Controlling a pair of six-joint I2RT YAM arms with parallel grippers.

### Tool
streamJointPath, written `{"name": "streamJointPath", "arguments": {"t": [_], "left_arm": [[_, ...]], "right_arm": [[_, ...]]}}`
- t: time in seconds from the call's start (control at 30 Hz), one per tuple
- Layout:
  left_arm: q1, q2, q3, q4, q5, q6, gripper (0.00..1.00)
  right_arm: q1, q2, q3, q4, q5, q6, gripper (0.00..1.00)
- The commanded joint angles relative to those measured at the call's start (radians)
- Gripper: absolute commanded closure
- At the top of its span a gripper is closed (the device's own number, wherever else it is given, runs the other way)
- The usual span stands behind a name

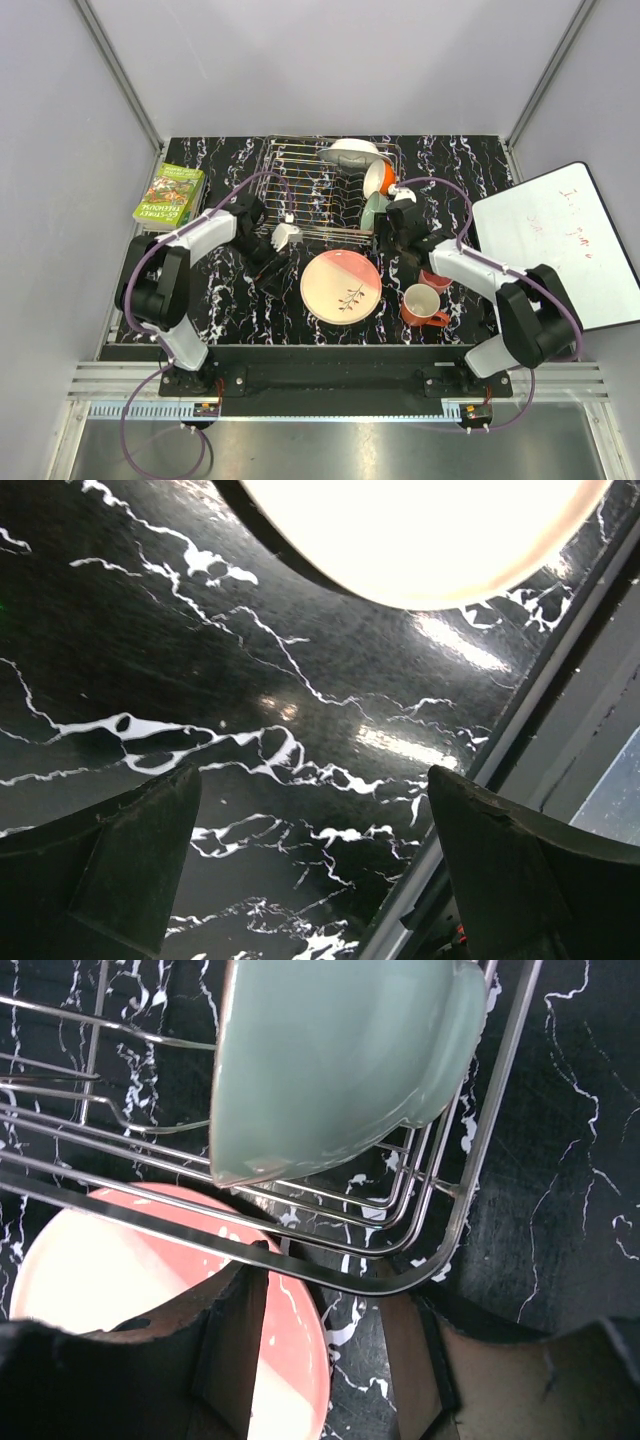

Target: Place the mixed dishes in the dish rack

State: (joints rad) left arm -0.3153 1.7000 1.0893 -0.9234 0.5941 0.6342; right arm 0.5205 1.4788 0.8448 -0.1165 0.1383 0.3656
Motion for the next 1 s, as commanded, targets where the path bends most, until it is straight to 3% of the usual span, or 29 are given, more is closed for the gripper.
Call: {"name": "streamJointPath", "arguments": {"t": [0.0, 0.33, 0.43, 0.63, 0.77, 0.97], "left_arm": [[-0.008, -0.063, 0.001, -0.002, 0.038, 0.019, 0.01], [-0.031, -0.108, -0.009, -0.049, 0.038, 0.042, 0.01], [-0.047, -0.085, 0.003, -0.049, 0.053, 0.036, 0.01], [-0.062, -0.017, 0.024, -0.028, 0.073, 0.016, 0.01], [-0.074, 0.006, 0.046, -0.011, 0.075, -0.01, 0.01], [-0.102, 0.042, 0.07, 0.023, 0.076, -0.047, 0.01]], "right_arm": [[-0.04, 0.046, 0.088, 0.04, -0.005, 0.025, 0.45], [-0.059, 0.097, 0.143, 0.046, -0.029, 0.041, 0.46], [-0.057, 0.058, 0.105, 0.048, -0.094, 0.036, 0.45], [-0.033, -0.044, -0.09, 0.074, -0.235, 0.078, 0.32], [-0.024, -0.055, -0.122, 0.074, -0.253, 0.078, 0.27], [-0.004, 0.0, -0.102, 0.074, -0.278, 0.085, 0.3]]}}
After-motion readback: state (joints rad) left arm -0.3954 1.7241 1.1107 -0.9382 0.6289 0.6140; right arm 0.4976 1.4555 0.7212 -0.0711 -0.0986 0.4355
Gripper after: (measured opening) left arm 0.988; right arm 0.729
